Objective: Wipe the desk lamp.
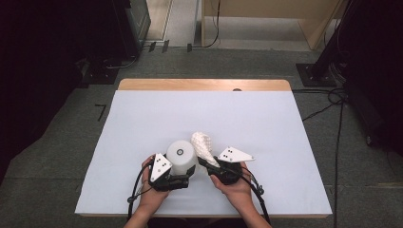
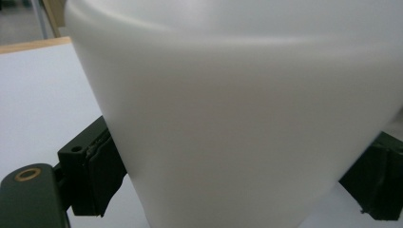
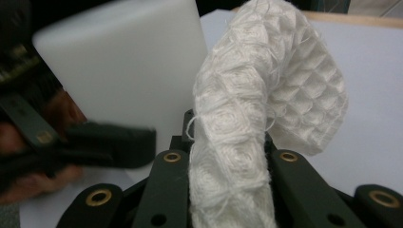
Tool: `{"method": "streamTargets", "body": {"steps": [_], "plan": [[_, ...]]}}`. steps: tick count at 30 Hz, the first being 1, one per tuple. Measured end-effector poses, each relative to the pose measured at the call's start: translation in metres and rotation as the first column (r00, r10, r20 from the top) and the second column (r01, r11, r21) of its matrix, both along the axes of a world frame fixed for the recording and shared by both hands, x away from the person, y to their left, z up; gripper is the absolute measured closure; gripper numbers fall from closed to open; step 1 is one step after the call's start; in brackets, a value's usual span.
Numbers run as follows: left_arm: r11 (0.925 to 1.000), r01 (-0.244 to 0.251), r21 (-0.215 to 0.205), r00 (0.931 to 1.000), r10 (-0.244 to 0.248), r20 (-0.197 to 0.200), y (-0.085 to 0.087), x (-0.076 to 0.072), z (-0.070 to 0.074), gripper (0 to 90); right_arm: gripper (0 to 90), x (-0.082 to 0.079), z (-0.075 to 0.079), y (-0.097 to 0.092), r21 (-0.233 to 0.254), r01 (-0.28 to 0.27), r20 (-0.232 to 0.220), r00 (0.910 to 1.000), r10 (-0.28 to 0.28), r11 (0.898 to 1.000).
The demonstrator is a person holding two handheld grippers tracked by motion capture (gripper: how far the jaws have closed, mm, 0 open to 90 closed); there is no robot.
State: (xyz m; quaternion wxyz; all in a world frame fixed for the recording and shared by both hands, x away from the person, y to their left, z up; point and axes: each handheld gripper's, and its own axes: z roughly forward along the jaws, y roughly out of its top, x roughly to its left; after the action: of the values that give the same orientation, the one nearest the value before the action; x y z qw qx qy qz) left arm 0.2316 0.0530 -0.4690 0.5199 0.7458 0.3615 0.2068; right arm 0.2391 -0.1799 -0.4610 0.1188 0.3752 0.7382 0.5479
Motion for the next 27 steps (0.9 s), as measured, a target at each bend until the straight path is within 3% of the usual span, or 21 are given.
{"method": "streamTargets", "body": {"steps": [4, 7, 13, 16, 27], "plan": [[0.9998, -0.001, -0.020, 0.9999, 0.002, 0.011, 0.005, 0.000, 0.004, 8.6, 76.5, 0.002, -0.007, 0.004, -0.026, -0.012, -0.032, 0.9994, 0.011, 1.000], [0.9998, 0.004, -0.021, 0.9999, -0.004, 0.013, 0.006, 0.000, 0.005, 8.6, 76.5, 0.002, -0.006, 0.005, -0.026, -0.015, -0.029, 0.9995, 0.015, 1.000], [0.9994, 0.033, 0.001, 0.9994, -0.033, 0.004, 0.000, -0.001, 0.001, 8.6, 76.5, -0.004, 0.011, 0.000, 0.022, -0.006, 0.045, 0.9990, 0.005, 1.000], [0.9994, 0.036, 0.000, 0.9994, -0.036, 0.003, -0.001, -0.001, 0.000, 8.6, 76.5, -0.006, 0.016, -0.002, 0.030, -0.008, 0.056, 0.9984, 0.006, 1.000], [0.9993, 0.030, -0.022, 0.9993, -0.030, 0.023, 0.007, 0.001, 0.008, 8.6, 76.5, 0.001, -0.002, 0.003, -0.015, -0.025, -0.011, 0.9996, 0.025, 1.000]]}}
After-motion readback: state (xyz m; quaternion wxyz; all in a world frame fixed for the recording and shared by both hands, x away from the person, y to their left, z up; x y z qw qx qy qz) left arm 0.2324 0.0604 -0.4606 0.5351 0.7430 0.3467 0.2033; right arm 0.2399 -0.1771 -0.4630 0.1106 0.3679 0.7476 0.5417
